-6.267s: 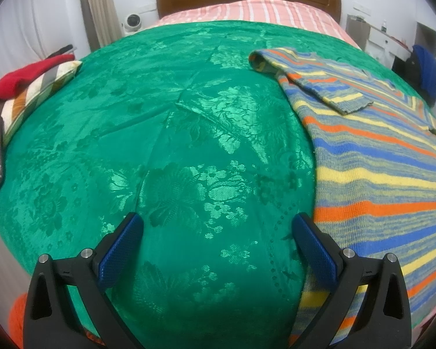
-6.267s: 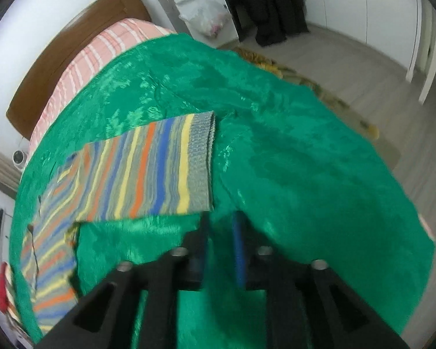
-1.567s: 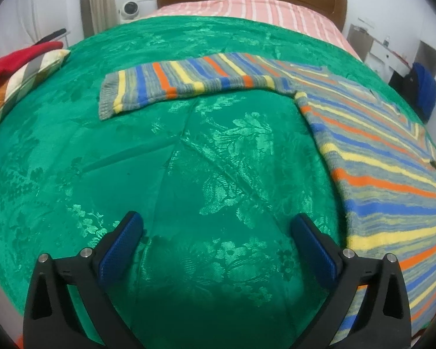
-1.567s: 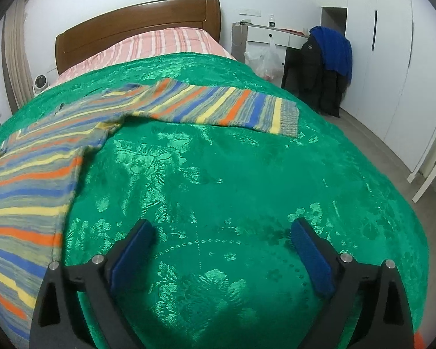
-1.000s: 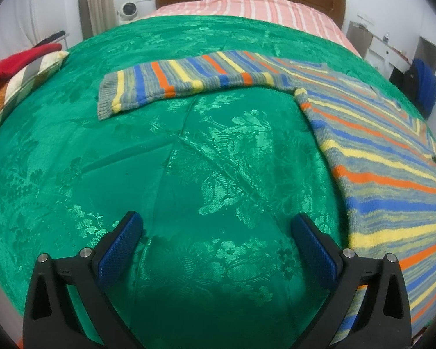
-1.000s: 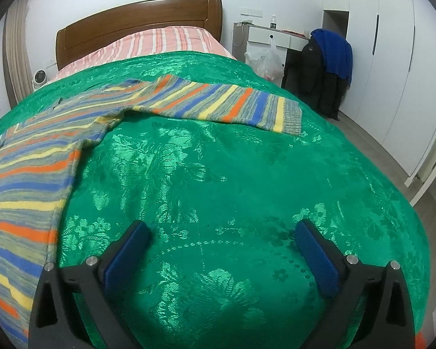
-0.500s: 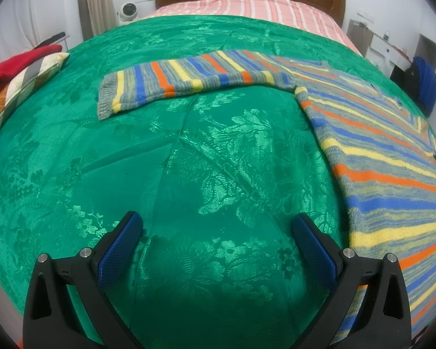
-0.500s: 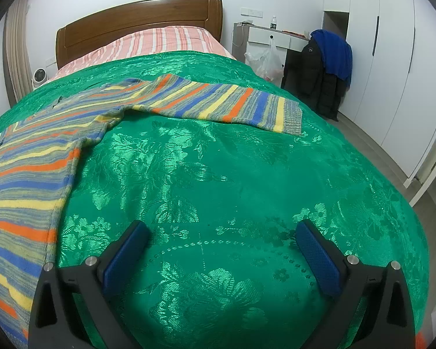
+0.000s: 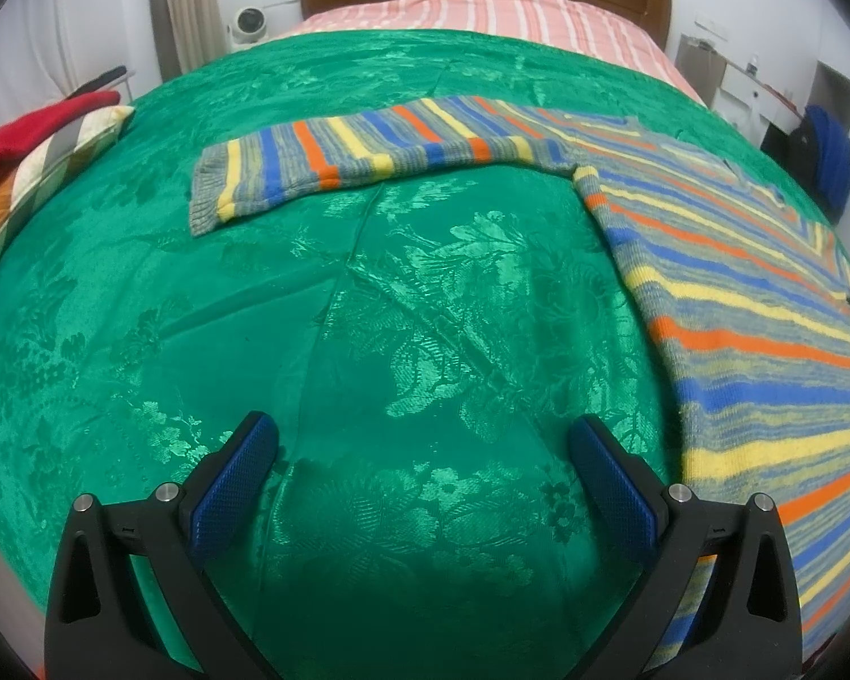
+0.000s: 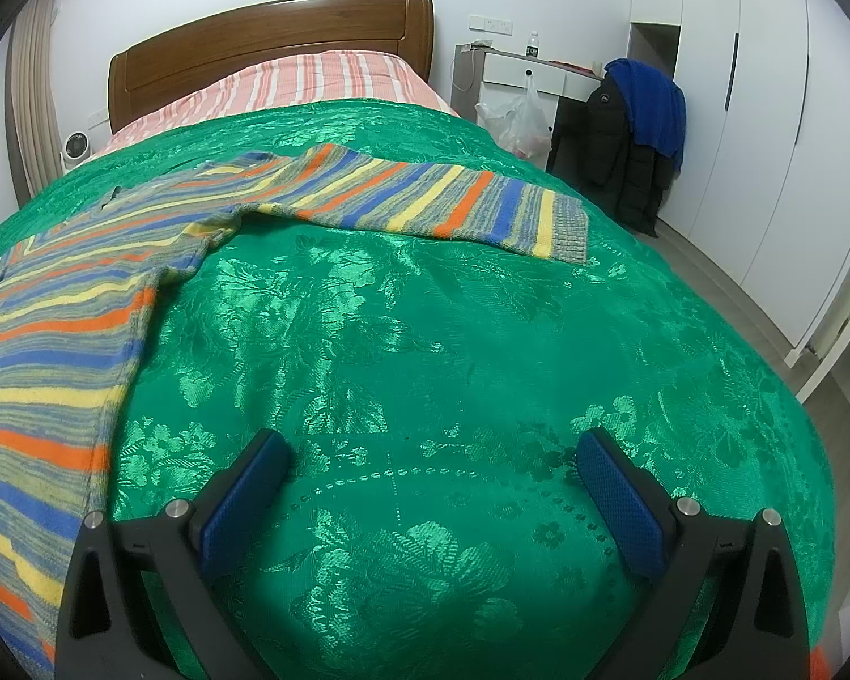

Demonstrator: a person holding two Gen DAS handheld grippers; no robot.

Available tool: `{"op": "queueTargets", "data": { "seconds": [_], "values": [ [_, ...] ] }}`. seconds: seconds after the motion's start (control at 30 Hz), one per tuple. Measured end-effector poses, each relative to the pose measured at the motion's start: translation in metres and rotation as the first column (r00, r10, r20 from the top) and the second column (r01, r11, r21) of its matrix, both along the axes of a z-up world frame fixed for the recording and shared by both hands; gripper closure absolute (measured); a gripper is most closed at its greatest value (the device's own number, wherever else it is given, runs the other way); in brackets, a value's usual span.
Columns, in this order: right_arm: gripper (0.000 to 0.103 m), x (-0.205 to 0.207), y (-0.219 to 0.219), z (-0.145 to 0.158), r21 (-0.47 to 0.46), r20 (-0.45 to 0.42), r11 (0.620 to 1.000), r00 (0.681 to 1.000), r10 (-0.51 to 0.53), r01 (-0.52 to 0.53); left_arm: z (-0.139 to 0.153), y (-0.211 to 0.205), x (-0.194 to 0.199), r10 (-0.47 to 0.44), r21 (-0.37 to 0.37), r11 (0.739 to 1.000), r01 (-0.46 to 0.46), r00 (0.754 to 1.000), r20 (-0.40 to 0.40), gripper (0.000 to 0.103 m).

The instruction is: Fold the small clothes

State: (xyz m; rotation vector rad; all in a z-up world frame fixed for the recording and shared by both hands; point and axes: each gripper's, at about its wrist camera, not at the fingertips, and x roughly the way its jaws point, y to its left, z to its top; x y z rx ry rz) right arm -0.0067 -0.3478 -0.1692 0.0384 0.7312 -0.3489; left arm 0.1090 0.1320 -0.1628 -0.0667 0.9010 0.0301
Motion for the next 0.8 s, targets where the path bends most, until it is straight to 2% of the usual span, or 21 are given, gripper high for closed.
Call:
{"op": "queueTargets", "data": {
  "seconds": [0.8],
  "values": [
    [0.002, -0.0002, 0.0005, 0.0011, -0.001, -0.005, 1.000, 1.000, 0.003, -0.003, 0.0000, -0.0017, -0.0010, -0.005, 0.013, 1.000, 0.005, 1.000, 0.006, 0.000]
  ]
}}
